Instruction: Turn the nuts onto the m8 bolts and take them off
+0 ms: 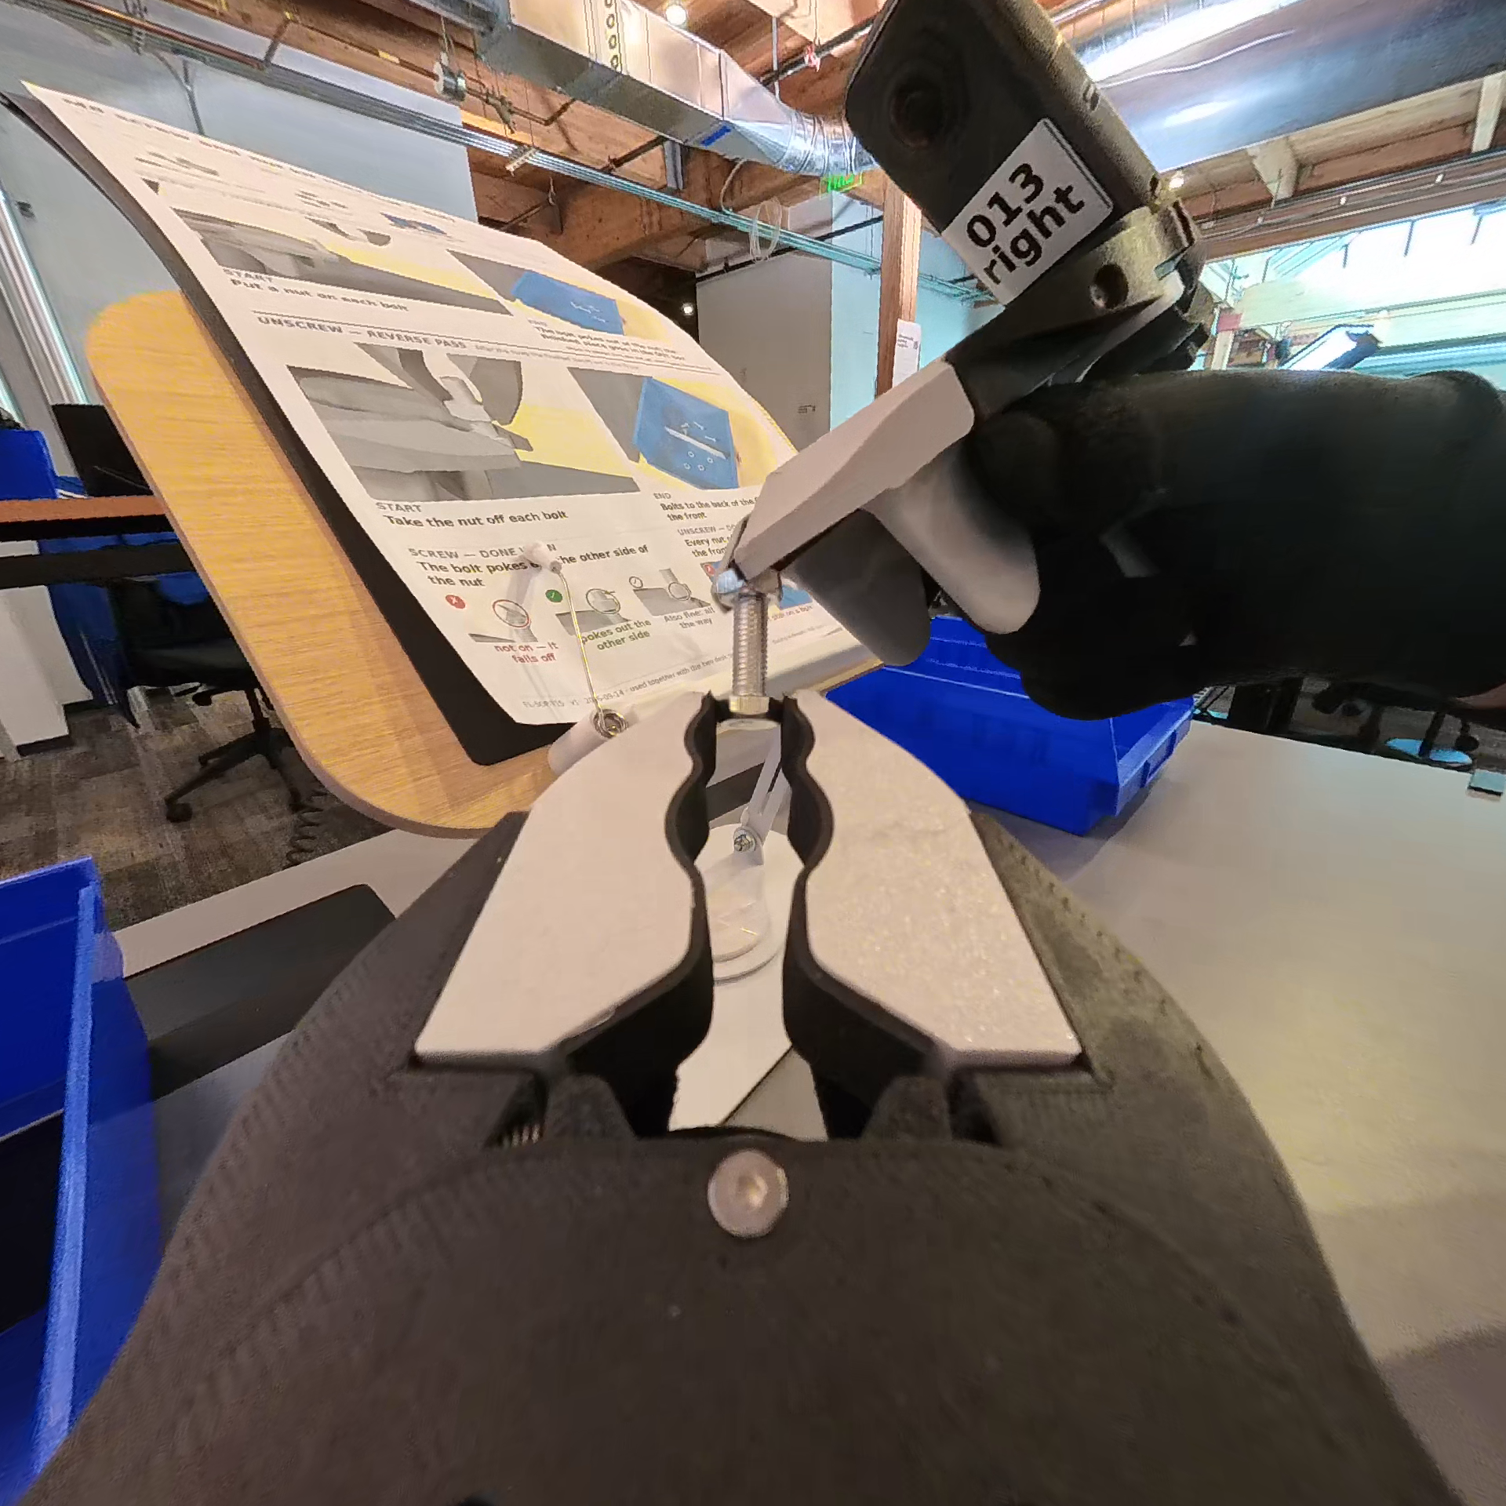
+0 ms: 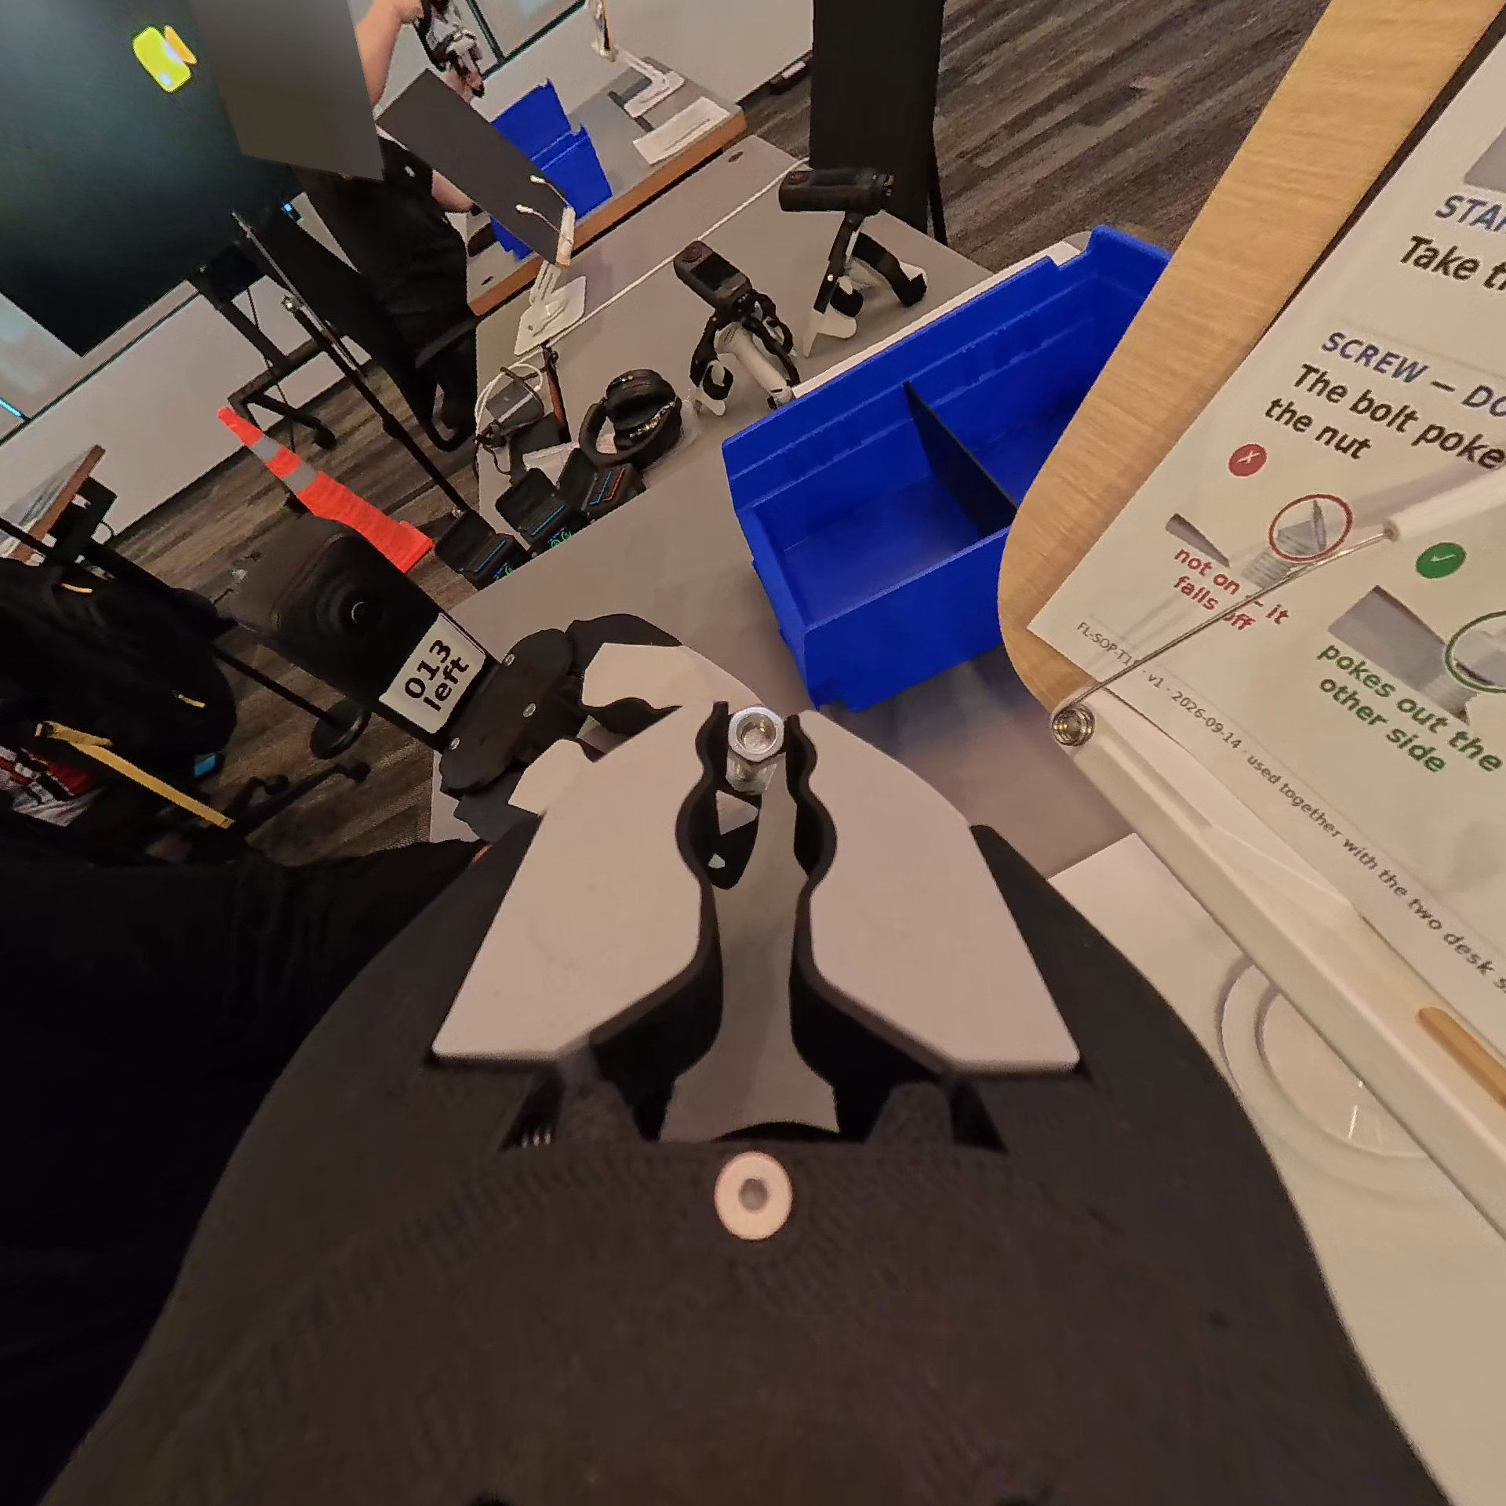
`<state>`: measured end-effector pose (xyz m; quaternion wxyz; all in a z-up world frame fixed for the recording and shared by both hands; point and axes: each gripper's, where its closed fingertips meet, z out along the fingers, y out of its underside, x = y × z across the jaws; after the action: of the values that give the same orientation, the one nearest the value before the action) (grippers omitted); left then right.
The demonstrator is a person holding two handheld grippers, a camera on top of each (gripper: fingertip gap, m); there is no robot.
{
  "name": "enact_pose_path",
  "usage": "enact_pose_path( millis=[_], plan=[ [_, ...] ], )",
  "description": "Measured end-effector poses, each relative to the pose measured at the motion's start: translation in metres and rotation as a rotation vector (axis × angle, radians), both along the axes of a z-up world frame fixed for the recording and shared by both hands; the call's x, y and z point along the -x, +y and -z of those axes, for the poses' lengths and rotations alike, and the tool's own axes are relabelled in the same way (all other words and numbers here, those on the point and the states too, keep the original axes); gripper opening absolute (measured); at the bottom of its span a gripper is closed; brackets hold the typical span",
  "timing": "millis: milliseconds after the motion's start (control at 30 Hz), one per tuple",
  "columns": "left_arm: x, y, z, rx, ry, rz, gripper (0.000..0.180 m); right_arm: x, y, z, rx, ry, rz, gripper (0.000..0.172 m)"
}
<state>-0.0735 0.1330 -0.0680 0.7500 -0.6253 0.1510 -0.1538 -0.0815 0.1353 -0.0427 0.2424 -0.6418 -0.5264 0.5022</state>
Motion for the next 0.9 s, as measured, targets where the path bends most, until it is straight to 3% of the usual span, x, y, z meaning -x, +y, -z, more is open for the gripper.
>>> enact_pose_path(
  millis=[300, 667, 900],
  plan=[
    [0.0018, -0.0003, -0.0017, -0.01, -0.005, -0.013, 0.015, 0.0018, -0.0008, -0.002, -0.002, 0.009, 0.01, 0.014],
    [0.005, 0.0049, 0.0028, -0.021, 0.17, -0.219, 0.015, 0.0013, 0.0062, 0.0033, 0.094, 0.035, 0.081, 0.014],
    [0.0078, 0.0045, 0.0017, -0.027, 0.159, -0.22, 0.015, 0.0041, 0.0056, 0.0018, 0.147, 0.08, 0.098, 0.014]
  ],
)
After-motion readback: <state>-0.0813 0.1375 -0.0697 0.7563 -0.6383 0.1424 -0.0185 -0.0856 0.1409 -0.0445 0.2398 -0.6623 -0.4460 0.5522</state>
